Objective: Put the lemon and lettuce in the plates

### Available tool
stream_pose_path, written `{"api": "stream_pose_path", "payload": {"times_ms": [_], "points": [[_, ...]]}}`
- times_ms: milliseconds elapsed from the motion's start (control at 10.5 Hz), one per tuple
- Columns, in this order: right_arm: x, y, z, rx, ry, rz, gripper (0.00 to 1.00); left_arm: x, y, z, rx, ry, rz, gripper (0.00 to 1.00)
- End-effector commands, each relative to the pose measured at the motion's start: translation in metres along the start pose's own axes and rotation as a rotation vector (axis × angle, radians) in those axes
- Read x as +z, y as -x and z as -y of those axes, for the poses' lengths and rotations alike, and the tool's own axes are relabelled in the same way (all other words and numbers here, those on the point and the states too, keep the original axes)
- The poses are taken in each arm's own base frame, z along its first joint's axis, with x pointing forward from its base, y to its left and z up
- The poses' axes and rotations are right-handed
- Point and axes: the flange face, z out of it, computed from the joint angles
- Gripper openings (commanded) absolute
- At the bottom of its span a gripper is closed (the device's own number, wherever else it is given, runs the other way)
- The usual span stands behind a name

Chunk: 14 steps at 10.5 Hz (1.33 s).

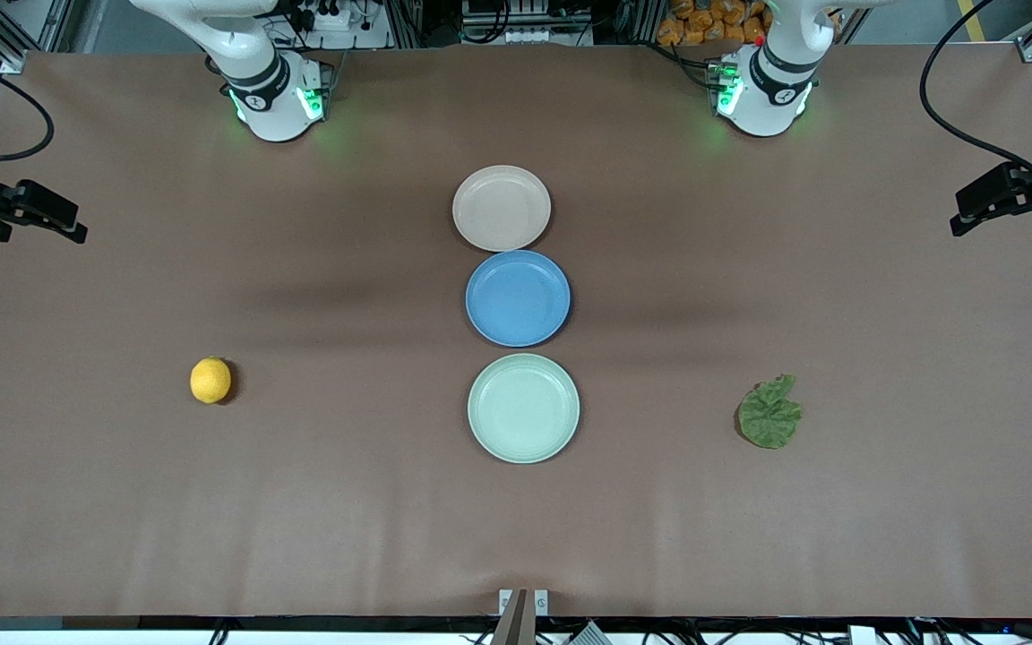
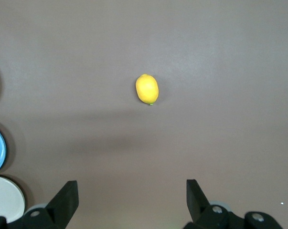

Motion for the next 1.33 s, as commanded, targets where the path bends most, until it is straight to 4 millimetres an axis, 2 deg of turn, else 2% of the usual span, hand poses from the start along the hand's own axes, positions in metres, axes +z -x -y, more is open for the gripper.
{"api": "stream_pose_path", "payload": {"times_ms": [0,381,667,762,857,1238], "points": [[0.0,0.001,-0.003,0.0,-0.006,0.005,1.0,-0.003,0.003,0.001,-0.001,-0.02,0.005,1.0],[0.004,0.0,-0.003,0.0,-0.006,0.012,1.0,0.002,0.002,0.001,0.012,-0.022,0.013,1.0],[0.023,-0.004,-0.006,0.003,-0.007,0.028,1.0,0.03,-0.01,-0.009,0.031,-0.021,0.033,1.0],[0.041,-0.008,-0.008,0.005,-0.007,0.025,1.0,0.043,-0.015,-0.011,0.036,-0.021,0.019,1.0],[0.063,-0.011,-0.014,-0.011,-0.007,0.011,1.0,0.056,-0.019,-0.023,0.058,-0.019,0.001,1.0],[0.151,-0.052,-0.022,-0.035,-0.005,0.055,1.0,0.124,-0.055,-0.037,0.082,-0.013,0.008,1.0]]}}
